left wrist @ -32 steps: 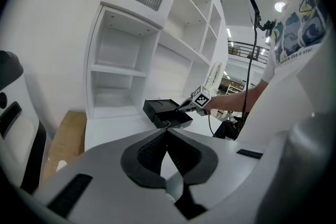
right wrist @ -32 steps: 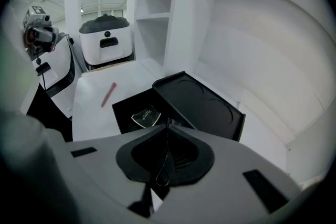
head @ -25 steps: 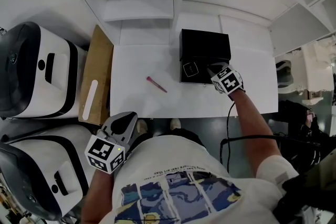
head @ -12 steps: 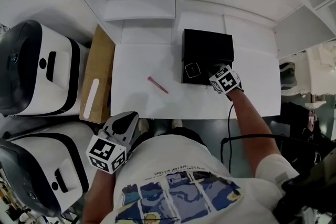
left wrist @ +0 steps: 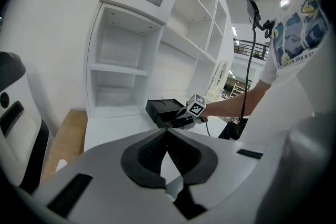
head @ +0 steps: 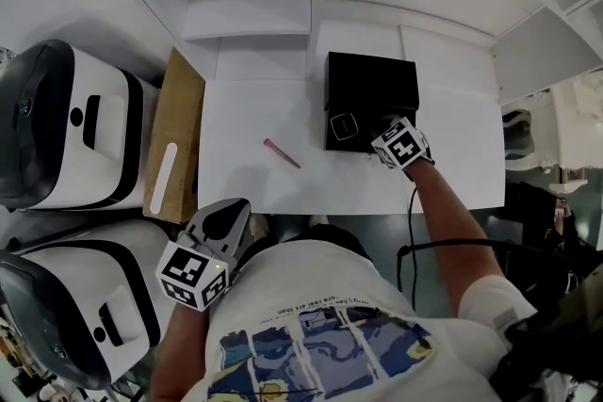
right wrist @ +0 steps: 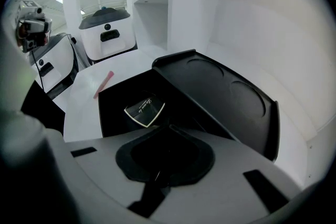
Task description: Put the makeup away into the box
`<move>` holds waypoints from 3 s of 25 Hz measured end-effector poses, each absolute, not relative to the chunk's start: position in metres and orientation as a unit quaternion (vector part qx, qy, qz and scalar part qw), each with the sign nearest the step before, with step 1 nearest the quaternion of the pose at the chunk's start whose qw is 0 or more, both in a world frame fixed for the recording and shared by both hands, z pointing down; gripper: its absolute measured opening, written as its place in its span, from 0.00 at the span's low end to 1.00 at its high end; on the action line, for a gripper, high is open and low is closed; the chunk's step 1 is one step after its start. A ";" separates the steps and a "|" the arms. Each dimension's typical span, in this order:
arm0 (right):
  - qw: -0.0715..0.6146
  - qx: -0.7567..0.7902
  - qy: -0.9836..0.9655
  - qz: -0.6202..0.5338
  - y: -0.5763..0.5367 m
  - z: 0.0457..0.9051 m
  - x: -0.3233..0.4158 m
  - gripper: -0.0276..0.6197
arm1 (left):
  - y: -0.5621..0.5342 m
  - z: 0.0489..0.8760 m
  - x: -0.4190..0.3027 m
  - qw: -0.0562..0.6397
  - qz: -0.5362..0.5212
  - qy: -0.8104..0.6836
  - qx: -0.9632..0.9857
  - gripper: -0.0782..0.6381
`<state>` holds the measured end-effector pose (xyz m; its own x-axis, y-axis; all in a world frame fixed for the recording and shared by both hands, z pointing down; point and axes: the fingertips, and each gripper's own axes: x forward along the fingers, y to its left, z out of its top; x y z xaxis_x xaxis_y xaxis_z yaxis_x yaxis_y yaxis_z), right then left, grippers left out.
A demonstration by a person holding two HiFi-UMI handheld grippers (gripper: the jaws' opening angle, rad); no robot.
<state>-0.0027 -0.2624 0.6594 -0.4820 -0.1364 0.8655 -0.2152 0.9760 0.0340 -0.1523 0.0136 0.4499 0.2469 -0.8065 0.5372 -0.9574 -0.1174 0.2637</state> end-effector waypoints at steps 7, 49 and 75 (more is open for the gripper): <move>0.497 0.102 -0.862 0.026 -0.260 0.660 -0.004 0.10 | 0.018 0.450 -0.151 0.287 0.131 -0.603 0.733 0.13; 0.433 0.067 -0.897 0.061 -0.091 0.616 -0.103 0.11 | 0.051 0.450 -0.193 0.272 0.121 -0.552 0.779 0.13; 0.492 0.129 -0.857 0.080 -0.085 0.685 -0.157 0.14 | 0.118 0.470 -0.273 0.290 0.131 -0.539 0.780 0.13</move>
